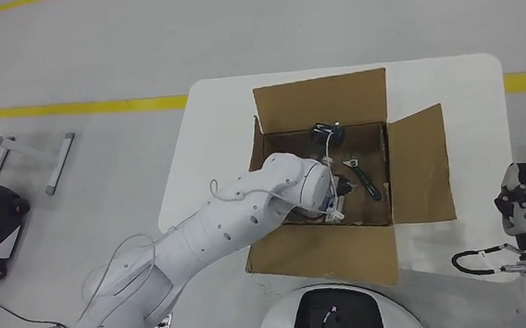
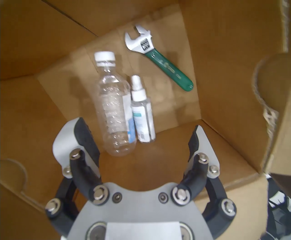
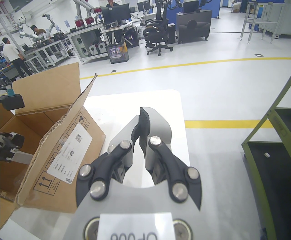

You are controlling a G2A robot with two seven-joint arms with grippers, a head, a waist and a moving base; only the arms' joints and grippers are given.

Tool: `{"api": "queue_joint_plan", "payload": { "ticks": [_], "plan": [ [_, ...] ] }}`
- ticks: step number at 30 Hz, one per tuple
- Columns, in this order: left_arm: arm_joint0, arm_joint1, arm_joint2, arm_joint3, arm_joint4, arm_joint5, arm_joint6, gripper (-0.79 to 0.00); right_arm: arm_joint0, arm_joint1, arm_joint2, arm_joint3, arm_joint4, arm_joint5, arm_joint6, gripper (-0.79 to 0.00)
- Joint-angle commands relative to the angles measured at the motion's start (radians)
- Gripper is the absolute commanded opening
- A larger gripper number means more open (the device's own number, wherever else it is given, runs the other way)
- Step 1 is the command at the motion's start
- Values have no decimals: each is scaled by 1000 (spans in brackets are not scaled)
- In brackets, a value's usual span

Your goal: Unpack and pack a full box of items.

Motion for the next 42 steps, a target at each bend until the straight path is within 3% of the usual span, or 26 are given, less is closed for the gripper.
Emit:
{"api": "queue_joint_plan", "payload": {
  "ticks": [1,14,19,39,40,42],
  "plan": [
    [-2,-1,4,3,10,-2,2,0,0,0,0,0,0,0,0,-785],
    [17,1,-2,26,19,-32,26,0,0,0,0,0,0,0,0,-785],
    [-2,-3,-6,97,10,-62,-105,0,0,0,0,0,0,0,0,-785],
    [-35,-62,43,267,17,-110,-138,0,0,0,0,0,0,0,0,-785],
    [-37,-65,47,275,27,-112,-136,-68,0,0,0,0,0,0,0,-785],
    [-39,-71,49,284,22,-121,-136,-46,0,0,0,0,0,0,0,-785]
  ]
}}
